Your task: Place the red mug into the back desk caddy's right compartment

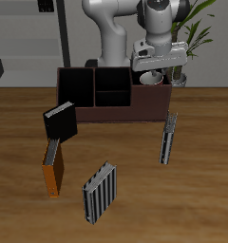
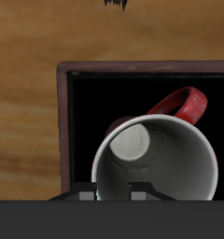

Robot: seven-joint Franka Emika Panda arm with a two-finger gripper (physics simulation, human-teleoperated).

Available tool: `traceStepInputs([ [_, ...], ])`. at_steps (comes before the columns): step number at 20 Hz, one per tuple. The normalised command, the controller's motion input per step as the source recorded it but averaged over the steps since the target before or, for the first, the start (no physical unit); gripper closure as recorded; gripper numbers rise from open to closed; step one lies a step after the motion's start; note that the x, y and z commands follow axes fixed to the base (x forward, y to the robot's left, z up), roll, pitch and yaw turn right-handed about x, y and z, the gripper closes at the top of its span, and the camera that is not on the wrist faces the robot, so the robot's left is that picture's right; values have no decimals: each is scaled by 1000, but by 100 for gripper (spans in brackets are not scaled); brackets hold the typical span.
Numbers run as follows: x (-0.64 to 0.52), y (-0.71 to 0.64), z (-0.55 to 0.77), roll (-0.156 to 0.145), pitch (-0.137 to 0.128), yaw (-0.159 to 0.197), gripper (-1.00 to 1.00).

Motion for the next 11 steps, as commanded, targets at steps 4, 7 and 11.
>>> traceStepInputs([
  [4, 129, 16, -91, -5, 43, -29, -100],
  [7, 64, 10, 17, 0, -6, 4, -100],
  [11, 38, -130, 185, 17, -22, -25, -100],
])
